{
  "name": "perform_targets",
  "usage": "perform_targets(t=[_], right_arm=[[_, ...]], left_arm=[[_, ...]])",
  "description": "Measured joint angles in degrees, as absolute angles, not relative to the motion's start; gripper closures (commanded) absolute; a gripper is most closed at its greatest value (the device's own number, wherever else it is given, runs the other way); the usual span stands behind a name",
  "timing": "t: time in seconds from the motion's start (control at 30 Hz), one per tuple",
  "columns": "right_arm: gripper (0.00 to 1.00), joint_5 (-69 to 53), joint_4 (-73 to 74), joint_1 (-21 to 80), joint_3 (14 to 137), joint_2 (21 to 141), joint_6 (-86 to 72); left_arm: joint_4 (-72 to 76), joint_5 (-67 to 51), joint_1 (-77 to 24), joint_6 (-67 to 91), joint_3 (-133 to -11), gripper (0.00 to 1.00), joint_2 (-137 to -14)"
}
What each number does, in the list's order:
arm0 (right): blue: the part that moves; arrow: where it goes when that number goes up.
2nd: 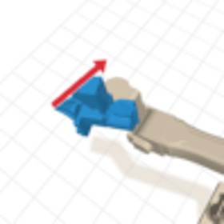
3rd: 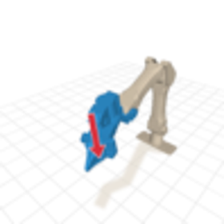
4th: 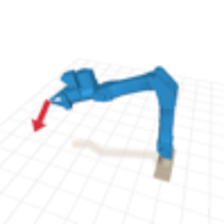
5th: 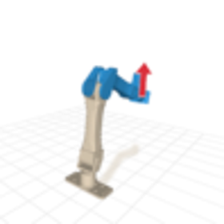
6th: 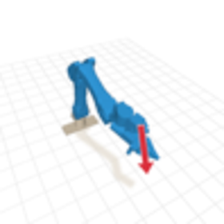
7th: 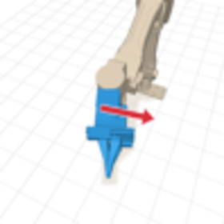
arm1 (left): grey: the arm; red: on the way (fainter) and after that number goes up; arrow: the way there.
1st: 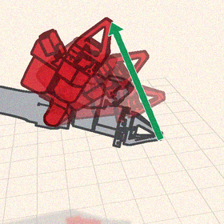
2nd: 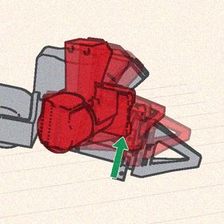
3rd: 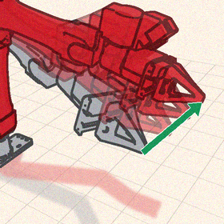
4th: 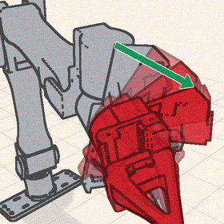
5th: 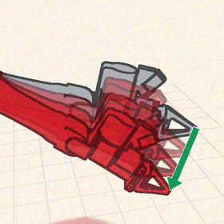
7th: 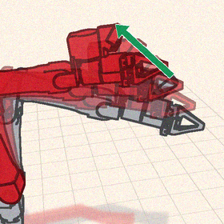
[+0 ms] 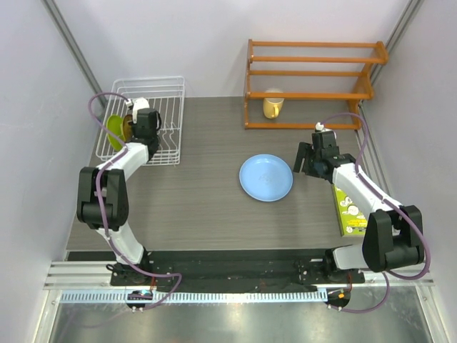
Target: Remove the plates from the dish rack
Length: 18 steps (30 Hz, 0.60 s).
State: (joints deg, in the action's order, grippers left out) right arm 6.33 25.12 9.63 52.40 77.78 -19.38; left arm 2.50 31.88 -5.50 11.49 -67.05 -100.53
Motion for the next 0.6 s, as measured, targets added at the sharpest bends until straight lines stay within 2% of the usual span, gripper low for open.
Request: perform_targets(t=[0.3, 0.5, 0.6], right_arm=[[0.23, 6.3, 25.4, 9.6, 52.4, 78.4, -19.4], [0.16, 6.9, 26.7, 9.6, 53.4, 77.8, -19.3], [0.15, 6.9, 27.7, 9.6, 54.4, 75.3, -19.1]], left_arm=[[0.5, 34.6, -6.8, 5.7, -66.9, 1.0, -94.9], [0.2, 40.7, -10.5, 0.6, -67.0, 1.0, -87.2], [-3.0, 40.1, -11.8, 1.8, -67.4, 1.0, -83.2]])
